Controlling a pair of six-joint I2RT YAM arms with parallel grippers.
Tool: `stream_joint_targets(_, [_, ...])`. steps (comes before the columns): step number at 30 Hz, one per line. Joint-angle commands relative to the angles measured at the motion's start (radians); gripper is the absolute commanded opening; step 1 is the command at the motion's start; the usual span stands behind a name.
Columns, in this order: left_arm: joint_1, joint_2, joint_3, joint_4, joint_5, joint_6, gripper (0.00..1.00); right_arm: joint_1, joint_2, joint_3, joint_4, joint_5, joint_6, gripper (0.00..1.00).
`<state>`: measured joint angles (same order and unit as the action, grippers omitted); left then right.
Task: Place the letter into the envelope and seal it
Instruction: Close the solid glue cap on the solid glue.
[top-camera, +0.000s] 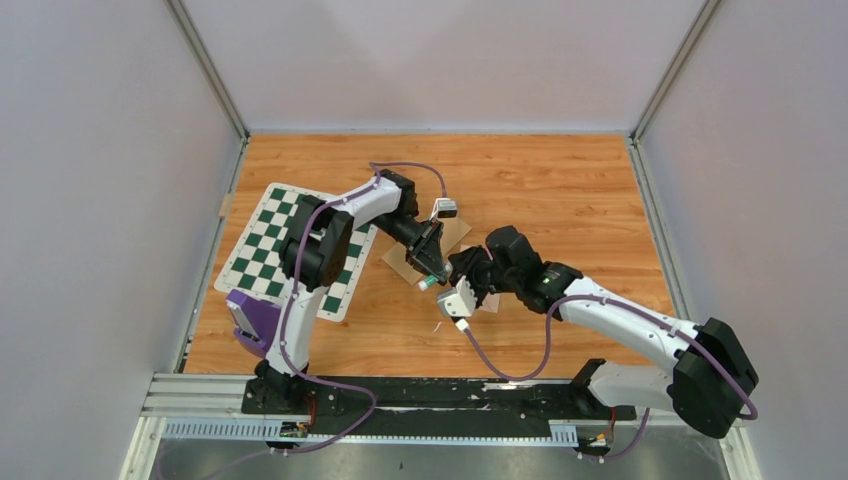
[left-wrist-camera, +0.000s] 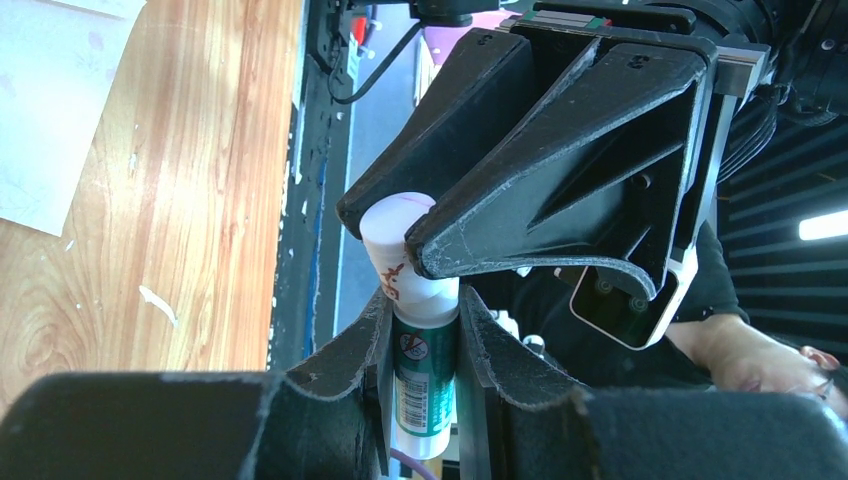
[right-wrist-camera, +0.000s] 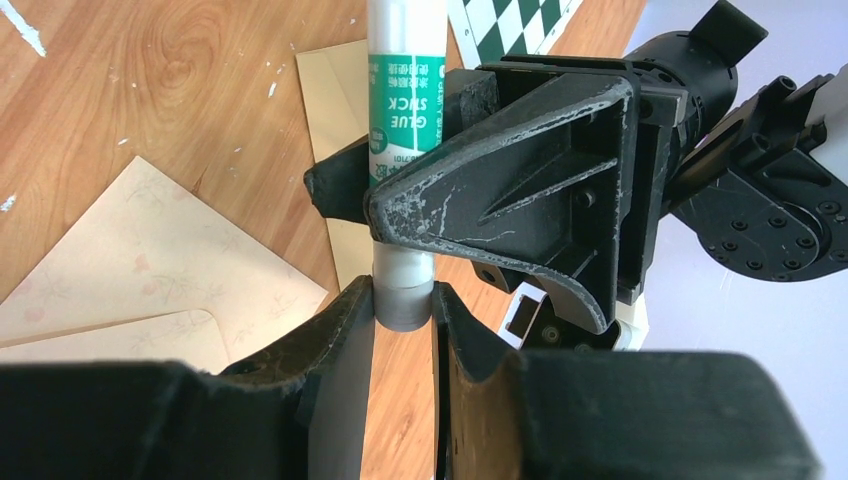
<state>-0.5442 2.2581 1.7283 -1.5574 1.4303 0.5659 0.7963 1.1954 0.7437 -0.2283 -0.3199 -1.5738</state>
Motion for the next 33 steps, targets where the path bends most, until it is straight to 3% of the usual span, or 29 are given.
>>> stream_joint_targets(1, [-0.004, 0.007, 0.047, 0.012, 0.012, -0.03, 0.0, 0.017, -0.021, 0.056, -0.036, -0.039, -0.035, 0.0])
stream_joint_targets(15, [0.001, -0.026, 0.034, 0.114, -0.034, -0.131, 0.0, 0.026, -0.007, 0.109, -0.112, 0.017, 0.018, 0.0])
stream_joint_targets(25, [-0.008, -0.076, 0.015, 0.375, -0.128, -0.465, 0.0, 0.067, 0.031, 0.171, -0.195, 0.062, 0.03, 0.0])
stream_joint_targets(33, [-0.033, -0.039, 0.056, 0.424, -0.226, -0.527, 0.0, 0.084, 0.07, 0.205, -0.213, 0.083, 0.072, 0.0])
